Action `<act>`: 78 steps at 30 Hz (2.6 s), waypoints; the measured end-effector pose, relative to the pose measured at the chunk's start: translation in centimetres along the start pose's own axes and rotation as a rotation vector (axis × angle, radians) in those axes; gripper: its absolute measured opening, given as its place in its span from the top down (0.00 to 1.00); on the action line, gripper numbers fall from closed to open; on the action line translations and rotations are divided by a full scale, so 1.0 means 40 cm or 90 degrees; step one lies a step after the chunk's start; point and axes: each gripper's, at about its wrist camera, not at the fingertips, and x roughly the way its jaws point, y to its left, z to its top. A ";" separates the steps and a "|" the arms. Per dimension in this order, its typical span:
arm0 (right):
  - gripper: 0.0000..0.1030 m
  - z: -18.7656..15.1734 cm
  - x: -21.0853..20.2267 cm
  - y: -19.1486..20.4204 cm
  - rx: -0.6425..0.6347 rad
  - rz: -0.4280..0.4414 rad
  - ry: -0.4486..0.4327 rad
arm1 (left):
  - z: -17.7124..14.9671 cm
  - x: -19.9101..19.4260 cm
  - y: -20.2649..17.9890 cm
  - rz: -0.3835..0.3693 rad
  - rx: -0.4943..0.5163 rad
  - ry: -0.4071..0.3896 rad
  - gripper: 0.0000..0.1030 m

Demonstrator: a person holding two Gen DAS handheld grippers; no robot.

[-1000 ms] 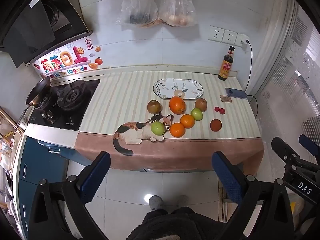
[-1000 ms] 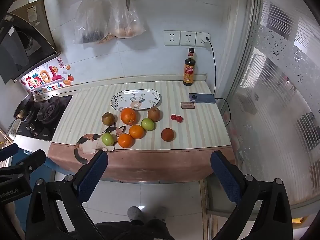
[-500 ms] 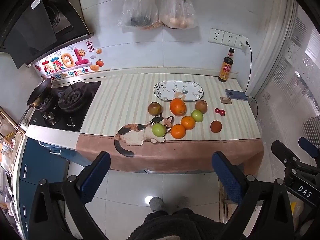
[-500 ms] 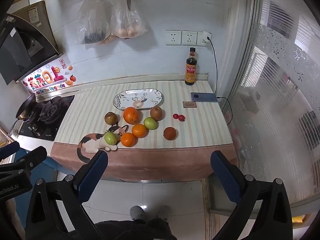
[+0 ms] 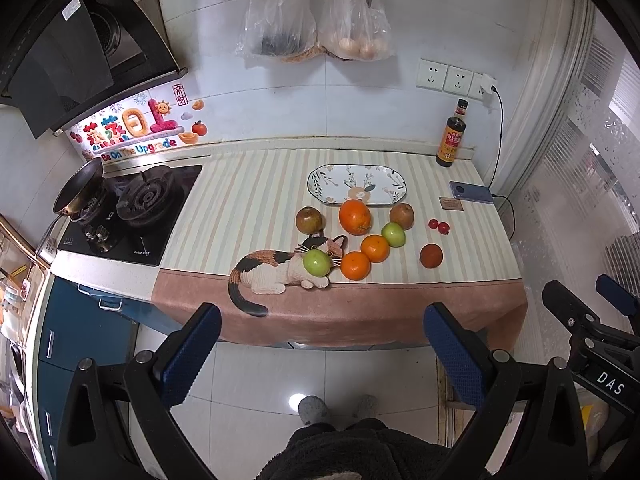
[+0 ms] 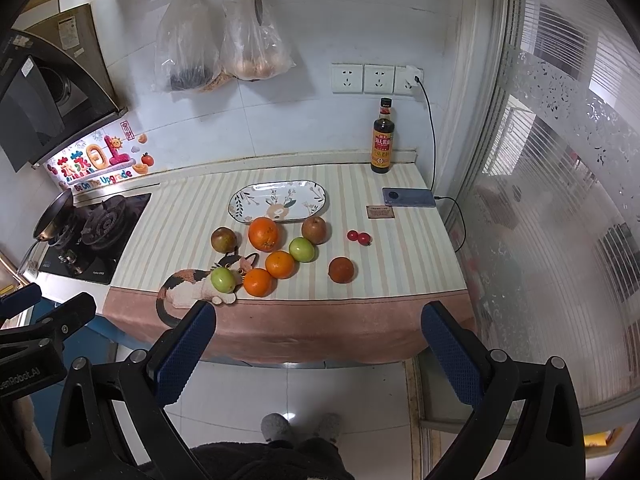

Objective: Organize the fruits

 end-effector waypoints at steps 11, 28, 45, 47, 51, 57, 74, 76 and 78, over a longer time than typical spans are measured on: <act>0.00 0.009 0.003 0.006 0.001 0.003 0.001 | 0.002 0.000 -0.006 0.001 -0.001 -0.002 0.00; 0.00 0.017 0.017 0.022 0.002 0.007 0.004 | 0.023 -0.013 -0.002 0.001 -0.002 -0.001 0.00; 0.00 0.020 0.022 0.020 0.006 0.012 0.003 | 0.042 -0.016 0.007 0.000 -0.003 0.002 0.00; 0.00 0.023 0.024 0.021 0.007 0.013 0.002 | 0.046 -0.015 0.008 -0.001 -0.004 0.003 0.00; 0.00 0.027 0.026 0.021 0.010 0.015 0.002 | 0.041 -0.010 0.008 0.001 -0.005 0.000 0.00; 0.00 0.029 0.031 0.022 0.011 0.021 0.001 | 0.027 -0.001 0.000 0.003 -0.011 -0.005 0.00; 0.00 0.058 0.352 -0.037 0.059 0.125 0.085 | 0.094 0.219 0.060 0.138 -0.086 -0.008 0.00; 0.00 0.063 0.436 -0.025 0.066 0.134 0.114 | 0.103 0.273 0.079 0.137 -0.091 0.021 0.00; 0.00 0.071 0.507 -0.008 0.075 0.143 0.129 | 0.120 0.353 0.107 0.136 -0.095 0.062 0.00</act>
